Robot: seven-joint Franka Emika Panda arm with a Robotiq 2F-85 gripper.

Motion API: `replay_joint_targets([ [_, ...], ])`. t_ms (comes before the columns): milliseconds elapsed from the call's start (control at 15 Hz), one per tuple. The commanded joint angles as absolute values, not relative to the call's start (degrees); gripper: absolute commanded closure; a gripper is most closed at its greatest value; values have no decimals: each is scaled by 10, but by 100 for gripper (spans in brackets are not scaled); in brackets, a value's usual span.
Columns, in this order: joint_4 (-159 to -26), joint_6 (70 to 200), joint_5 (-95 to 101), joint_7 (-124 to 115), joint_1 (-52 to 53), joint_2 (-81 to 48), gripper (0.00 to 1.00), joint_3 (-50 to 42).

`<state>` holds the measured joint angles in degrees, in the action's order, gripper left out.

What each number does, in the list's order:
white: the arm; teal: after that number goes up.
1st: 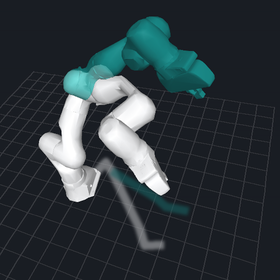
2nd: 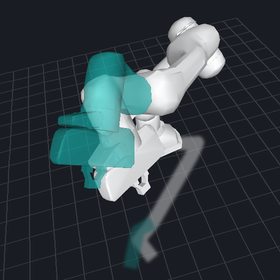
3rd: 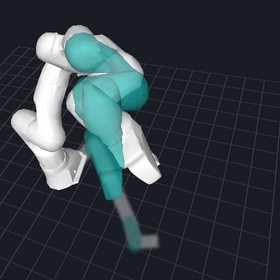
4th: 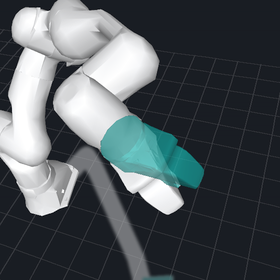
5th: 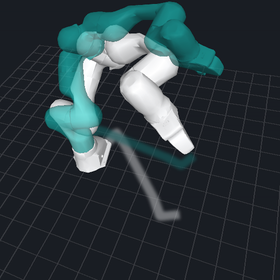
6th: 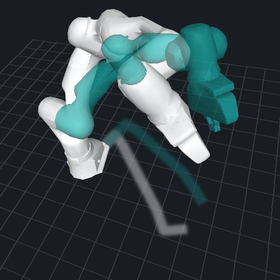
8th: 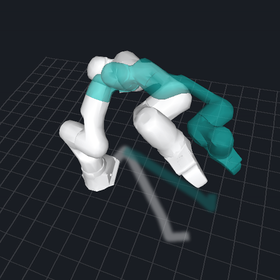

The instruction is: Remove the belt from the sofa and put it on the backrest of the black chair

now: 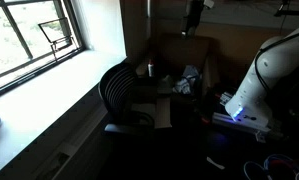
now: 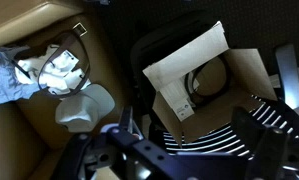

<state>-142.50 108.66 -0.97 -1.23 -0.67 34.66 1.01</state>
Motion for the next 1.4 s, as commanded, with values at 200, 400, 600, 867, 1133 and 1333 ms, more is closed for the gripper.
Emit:
replay_joint_targets([
  [200, -1424, 1085, -8, -13, -4, 346, 0, 8],
  [400, -1424, 1085, -8, -13, -4, 346, 0, 8],
  [600, -1426, 1103, 5, -113, -28, 355, 0, 39],
  [867, -1453, 1140, 32, -242, -54, 346, 0, 61],
  [1133, -1487, 1152, 89, -357, -89, 320, 0, 85],
  [1333, -1533, 1179, 160, -422, -130, 288, 0, 63],
])
